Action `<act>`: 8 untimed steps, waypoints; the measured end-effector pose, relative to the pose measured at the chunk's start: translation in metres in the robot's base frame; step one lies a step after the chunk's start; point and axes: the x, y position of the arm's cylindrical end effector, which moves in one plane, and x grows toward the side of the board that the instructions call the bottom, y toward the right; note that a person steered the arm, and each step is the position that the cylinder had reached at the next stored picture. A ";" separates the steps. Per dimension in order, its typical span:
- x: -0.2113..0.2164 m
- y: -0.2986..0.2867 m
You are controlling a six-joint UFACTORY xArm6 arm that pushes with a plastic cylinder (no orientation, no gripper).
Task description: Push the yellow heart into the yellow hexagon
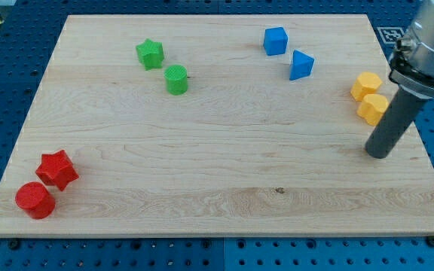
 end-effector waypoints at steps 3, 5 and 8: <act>-0.023 0.030; -0.027 0.004; -0.056 -0.002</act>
